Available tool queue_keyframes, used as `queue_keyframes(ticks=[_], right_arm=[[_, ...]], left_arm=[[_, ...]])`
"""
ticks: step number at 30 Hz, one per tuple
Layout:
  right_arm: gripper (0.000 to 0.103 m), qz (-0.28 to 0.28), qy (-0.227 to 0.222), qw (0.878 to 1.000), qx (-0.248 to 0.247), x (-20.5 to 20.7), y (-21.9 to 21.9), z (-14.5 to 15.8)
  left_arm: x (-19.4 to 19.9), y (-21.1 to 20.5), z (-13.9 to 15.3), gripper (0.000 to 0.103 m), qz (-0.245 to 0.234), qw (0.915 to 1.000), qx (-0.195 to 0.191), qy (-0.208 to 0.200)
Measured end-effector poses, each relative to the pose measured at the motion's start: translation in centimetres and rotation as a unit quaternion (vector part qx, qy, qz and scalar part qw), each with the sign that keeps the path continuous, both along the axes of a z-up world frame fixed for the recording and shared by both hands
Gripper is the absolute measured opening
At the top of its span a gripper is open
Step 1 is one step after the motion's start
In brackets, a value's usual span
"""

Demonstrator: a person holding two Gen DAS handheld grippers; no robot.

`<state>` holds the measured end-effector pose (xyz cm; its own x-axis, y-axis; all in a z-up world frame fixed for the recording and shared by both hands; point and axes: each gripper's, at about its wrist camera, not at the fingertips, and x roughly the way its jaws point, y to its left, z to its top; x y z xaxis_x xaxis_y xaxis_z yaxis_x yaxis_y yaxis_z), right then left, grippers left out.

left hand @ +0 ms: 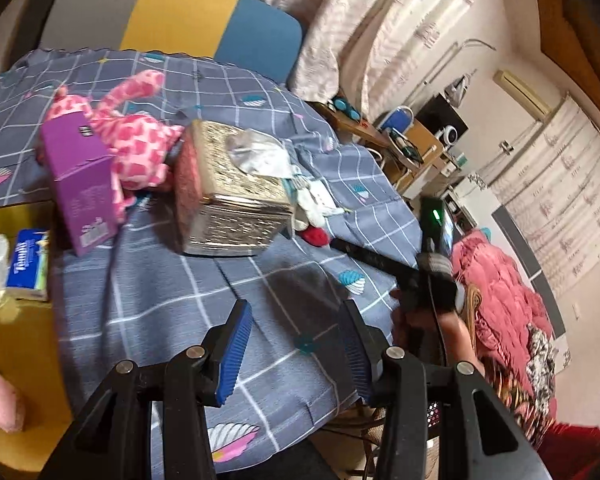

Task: Organize soft objects
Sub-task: 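Grasp the white knit glove with the right gripper, then grasp the red reindeer sock with the left gripper while the right holds the glove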

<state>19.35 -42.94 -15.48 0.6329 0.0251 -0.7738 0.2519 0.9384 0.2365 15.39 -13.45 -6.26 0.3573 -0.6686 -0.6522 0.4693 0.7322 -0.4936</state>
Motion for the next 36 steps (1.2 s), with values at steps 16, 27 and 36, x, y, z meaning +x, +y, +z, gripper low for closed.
queue_keyframes(ticks=[16, 27, 36], right_arm=[[0.058, 0.026, -0.001, 0.999, 0.021, 12.3, -1.7, -1.7], [0.036, 0.047, -0.012, 0.997, 0.054, 11.7, -2.8, -1.8], [0.035, 0.053, -0.036, 0.996, 0.054, 7.0, -5.3, 0.6]], left_arm=[[0.0, -3.6, -2.1, 0.046, -0.009, 0.9992, 0.035, 0.02], [0.7, -5.3, -2.7, 0.046, -0.017, 0.9986, 0.042, 0.025], [1.8, -9.5, -2.9, 0.046, -0.051, 0.9968, 0.06, 0.012]])
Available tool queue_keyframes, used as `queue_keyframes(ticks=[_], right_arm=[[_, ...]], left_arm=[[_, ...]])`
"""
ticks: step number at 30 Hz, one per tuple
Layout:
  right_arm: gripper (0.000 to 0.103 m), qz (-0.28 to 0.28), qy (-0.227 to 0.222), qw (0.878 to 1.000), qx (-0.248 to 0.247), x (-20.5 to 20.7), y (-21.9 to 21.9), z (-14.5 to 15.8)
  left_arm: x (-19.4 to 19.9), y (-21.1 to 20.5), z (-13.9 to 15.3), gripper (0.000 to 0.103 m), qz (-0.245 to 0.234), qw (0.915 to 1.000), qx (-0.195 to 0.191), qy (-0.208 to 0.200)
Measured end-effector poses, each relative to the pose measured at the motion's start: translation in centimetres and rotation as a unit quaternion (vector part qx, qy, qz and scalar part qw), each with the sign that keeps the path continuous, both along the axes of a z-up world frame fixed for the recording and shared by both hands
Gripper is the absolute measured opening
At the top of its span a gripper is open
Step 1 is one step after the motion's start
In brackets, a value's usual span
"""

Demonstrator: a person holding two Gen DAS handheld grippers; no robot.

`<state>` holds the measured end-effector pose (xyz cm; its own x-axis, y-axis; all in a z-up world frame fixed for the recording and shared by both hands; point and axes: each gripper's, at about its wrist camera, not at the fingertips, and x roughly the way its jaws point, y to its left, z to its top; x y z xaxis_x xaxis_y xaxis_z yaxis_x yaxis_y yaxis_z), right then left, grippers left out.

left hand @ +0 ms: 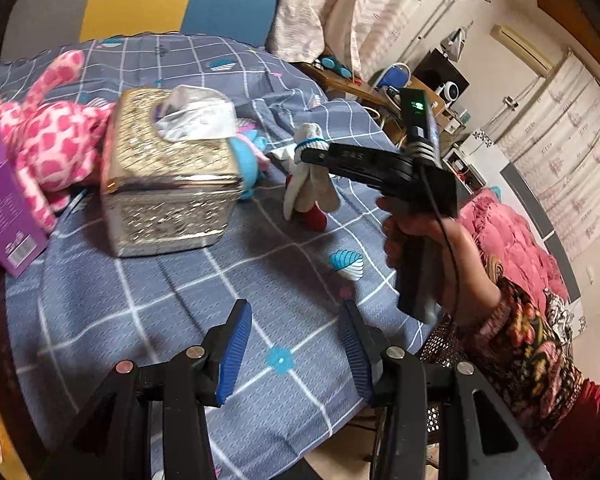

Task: Organize soft objects
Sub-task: 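Grasp the red reindeer sock with the left gripper while the right holds the glove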

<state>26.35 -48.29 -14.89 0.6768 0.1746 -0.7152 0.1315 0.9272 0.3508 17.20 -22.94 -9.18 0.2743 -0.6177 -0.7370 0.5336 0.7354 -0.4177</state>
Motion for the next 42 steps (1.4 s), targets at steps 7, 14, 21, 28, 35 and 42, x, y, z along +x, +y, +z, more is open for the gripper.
queue_keyframes(ticks=[7, 14, 21, 28, 35, 42], right_arm=[[0.035, 0.018, -0.072, 0.991, 0.112, -2.8, -3.9, 0.8], [0.035, -0.009, -0.109, 0.982, 0.154, -3.3, -6.0, 2.1], [0.035, -0.059, -0.087, 0.986, 0.13, -3.4, -7.8, 2.5], [0.035, -0.096, -0.083, 0.983, 0.136, -4.1, -9.7, 2.7], [0.035, -0.107, -0.078, 0.98, 0.151, -4.4, -10.4, 2.4], [0.035, -0.095, -0.078, 0.982, 0.144, -4.0, -9.9, 2.6]], left_arm=[[1.0, -3.7, -0.3, 0.046, -0.02, 0.9997, 0.011, -0.007], [1.8, -7.1, -1.3, 0.046, -0.032, 0.9988, 0.033, -0.014], [4.4, -12.1, -2.9, 0.046, -0.028, 0.9986, 0.044, 0.005], [7.6, -17.2, -5.0, 0.046, -0.024, 0.9957, 0.089, -0.001], [11.4, -19.8, -7.5, 0.053, 0.022, 0.9908, 0.134, 0.009], [13.5, -20.6, -9.7, 0.053, 0.032, 0.9883, 0.148, 0.012]])
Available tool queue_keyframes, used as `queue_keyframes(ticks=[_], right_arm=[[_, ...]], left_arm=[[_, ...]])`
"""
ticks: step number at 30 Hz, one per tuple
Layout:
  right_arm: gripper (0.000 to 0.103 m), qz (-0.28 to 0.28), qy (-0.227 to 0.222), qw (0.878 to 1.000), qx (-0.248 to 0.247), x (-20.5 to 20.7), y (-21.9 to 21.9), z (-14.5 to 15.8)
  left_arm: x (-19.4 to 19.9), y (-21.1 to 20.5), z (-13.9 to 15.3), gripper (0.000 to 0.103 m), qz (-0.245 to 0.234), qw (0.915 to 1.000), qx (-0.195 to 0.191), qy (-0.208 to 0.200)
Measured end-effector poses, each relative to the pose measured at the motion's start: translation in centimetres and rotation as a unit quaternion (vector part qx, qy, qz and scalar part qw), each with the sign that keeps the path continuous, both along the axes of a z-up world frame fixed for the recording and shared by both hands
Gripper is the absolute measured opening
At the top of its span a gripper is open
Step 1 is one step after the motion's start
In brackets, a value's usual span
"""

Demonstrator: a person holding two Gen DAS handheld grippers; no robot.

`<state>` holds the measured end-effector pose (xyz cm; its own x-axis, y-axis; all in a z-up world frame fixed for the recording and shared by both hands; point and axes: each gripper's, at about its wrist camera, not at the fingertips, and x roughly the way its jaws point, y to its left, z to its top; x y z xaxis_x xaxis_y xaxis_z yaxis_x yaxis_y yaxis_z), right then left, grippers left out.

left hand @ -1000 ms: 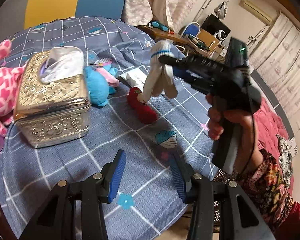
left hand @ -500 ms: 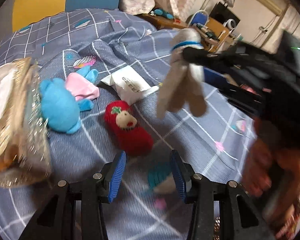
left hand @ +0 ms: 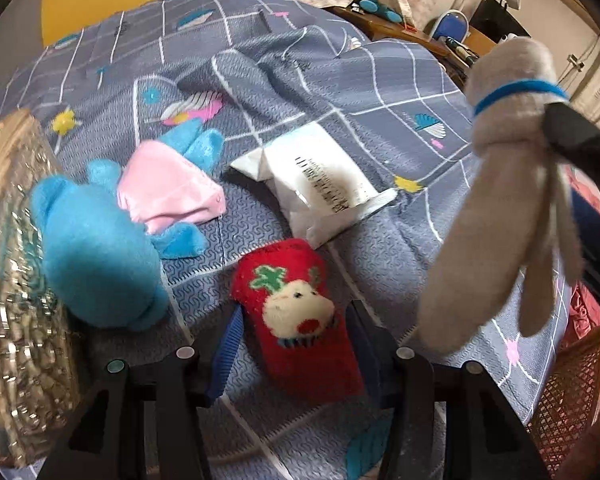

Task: Organize soft objects
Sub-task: 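Grasp the red reindeer sock with the left gripper while the right holds the glove, then carry the red sock into the gold tray and open the left gripper while the right carries the glove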

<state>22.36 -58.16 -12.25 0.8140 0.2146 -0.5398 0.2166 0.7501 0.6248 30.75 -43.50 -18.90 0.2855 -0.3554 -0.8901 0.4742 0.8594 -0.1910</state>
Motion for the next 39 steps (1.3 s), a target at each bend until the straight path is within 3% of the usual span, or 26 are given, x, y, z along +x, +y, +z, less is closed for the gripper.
queue_keyframes(ticks=[2, 3, 9, 16, 22, 27, 39], right_arm=[[0.035, 0.002, 0.0, 1.0, -0.003, 0.1, 0.1, 0.0], [0.035, 0.002, 0.001, 1.0, -0.004, 0.1, 0.2, 0.0], [0.035, 0.004, 0.007, 1.0, -0.012, 0.3, 0.5, -0.2], [0.035, 0.006, 0.02, 1.0, -0.021, 0.5, 0.9, -0.6], [0.035, 0.008, 0.029, 0.999, -0.029, 0.6, 1.1, -0.9], [0.035, 0.011, 0.036, 0.999, -0.036, 0.7, 1.4, -1.2], [0.035, 0.022, 0.051, 0.996, -0.067, 0.7, 2.9, -1.7]], left_arm=[[0.4, 0.3, -0.6, 0.048, 0.007, 0.9999, -0.004, 0.008], [0.5, 0.5, -0.7, 0.037, 0.011, 0.9998, -0.007, 0.012], [-0.3, 1.1, -0.2, 0.023, -0.009, 0.9997, -0.023, -0.004], [-2.6, 3.3, 2.1, 0.021, -0.023, 0.9981, -0.053, -0.02], [-4.7, 6.5, 4.1, 0.021, -0.023, 0.995, -0.097, -0.001], [-6.7, 9.9, 6.3, 0.021, -0.021, 0.9918, -0.126, -0.01], [-9.8, 19.6, 11.3, 0.021, 0.013, 0.9899, -0.13, -0.056]])
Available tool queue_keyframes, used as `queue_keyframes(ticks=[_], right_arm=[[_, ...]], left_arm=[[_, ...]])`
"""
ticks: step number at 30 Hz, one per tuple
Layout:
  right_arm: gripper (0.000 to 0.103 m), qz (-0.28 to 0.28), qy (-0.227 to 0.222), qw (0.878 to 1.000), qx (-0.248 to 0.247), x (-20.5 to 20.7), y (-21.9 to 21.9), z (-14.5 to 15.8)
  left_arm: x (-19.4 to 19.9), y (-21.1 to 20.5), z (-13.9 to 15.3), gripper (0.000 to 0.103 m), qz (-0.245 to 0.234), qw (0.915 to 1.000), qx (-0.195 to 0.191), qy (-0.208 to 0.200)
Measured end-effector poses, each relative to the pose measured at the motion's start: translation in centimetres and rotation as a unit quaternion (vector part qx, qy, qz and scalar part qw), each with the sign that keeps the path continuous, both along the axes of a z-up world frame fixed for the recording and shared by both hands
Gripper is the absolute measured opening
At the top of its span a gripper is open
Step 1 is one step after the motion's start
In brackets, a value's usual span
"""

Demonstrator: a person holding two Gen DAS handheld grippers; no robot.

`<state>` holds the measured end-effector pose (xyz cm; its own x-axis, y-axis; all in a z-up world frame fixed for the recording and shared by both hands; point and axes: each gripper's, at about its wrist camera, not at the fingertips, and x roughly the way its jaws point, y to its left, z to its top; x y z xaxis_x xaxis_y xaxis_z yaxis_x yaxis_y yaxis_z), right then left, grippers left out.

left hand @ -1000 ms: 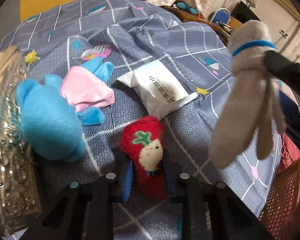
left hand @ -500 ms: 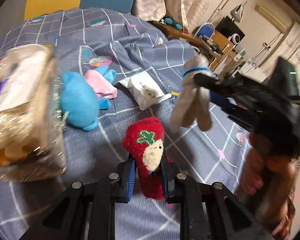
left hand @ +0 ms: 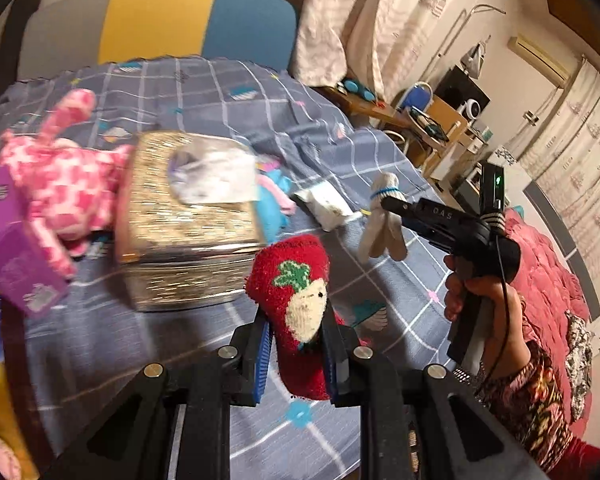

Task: Organize soft objects
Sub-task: 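Carry the red sock into the gold tray and open the left gripper while the right carries the glove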

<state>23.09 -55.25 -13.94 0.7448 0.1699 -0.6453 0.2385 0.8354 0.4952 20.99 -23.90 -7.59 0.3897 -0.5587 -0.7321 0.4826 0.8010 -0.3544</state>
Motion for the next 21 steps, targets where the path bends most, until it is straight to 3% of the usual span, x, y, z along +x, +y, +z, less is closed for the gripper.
queue_keyframes(ticks=[11, 21], right_arm=[[0.035, 0.006, -0.014, 1.0, -0.018, -0.2, 0.7, 0.1], [0.035, -0.005, -0.017, 0.999, -0.045, -1.7, 2.9, 0.7]], left_arm=[[-2.4, 10.6, 2.7, 0.021, 0.077, 0.9966, -0.008, -0.025], [-5.1, 22.4, 2.6, 0.021, 0.184, 0.9826, -0.015, -0.025]])
